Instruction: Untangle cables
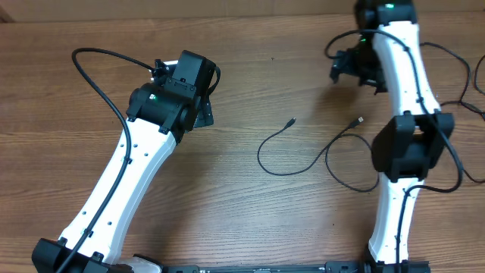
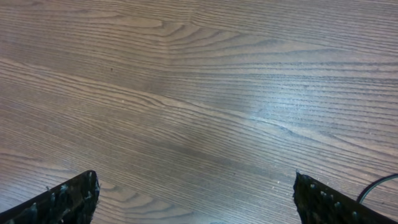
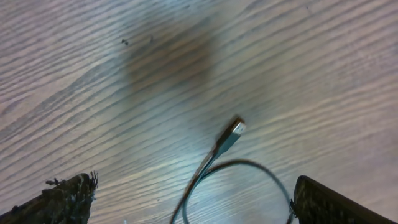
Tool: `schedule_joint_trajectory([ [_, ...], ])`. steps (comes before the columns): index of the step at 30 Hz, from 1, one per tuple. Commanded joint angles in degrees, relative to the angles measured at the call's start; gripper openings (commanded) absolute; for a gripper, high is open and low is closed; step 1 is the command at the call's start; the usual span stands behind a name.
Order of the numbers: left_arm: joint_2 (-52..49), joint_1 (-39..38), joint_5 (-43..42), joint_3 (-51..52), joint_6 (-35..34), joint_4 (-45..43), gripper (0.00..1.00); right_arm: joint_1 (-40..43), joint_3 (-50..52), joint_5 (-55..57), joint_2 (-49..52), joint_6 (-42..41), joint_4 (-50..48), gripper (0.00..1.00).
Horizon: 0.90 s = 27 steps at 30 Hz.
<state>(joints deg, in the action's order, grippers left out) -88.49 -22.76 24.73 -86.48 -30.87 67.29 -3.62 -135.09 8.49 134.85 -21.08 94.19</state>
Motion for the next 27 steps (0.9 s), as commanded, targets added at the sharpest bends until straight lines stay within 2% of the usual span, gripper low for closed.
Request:
schedule_joint_trajectory([
  [1, 1.38, 0.26, 1.14, 0.31, 1.07, -0.20, 1.00, -5.01, -1.16, 8.24, -2.86, -7.48, 1.07, 1.00],
  [9, 1.38, 0.24, 1.14, 0.31, 1.07, -0.22, 1.00, -12.22, -1.14, 11.06, -9.66, -3.96, 2.84, 1.00],
  [14, 1.38, 0.26, 1.14, 0.31, 1.07, -0.20, 1.00, -12.66, 0.59, 9.84, -10.71, -3.34, 2.86, 1.00],
  [17, 1.38, 0.24, 1.14, 0.31, 1.07, -0.20, 1.00, -12.66, 4.76, 9.88, -10.91, -6.36, 2.62, 1.00],
  [22, 1.38, 0.24, 1.14, 0.31, 1.07, -0.20, 0.99, -13.16, 12.96, 11.39, -11.41, -6.51, 1.42, 1.00],
  [25, 1.38, 0.26, 1.14, 0.31, 1.07, -0.20, 1.00, -13.16, 21.53, 12.02, -14.27, -6.25, -2.71, 1.00],
  [27, 1.38, 0.24, 1.14, 0.31, 1.07, -0.20, 1.00, -13.22, 28.41, 8.28, -17.75, -4.48, -8.09, 1.00],
])
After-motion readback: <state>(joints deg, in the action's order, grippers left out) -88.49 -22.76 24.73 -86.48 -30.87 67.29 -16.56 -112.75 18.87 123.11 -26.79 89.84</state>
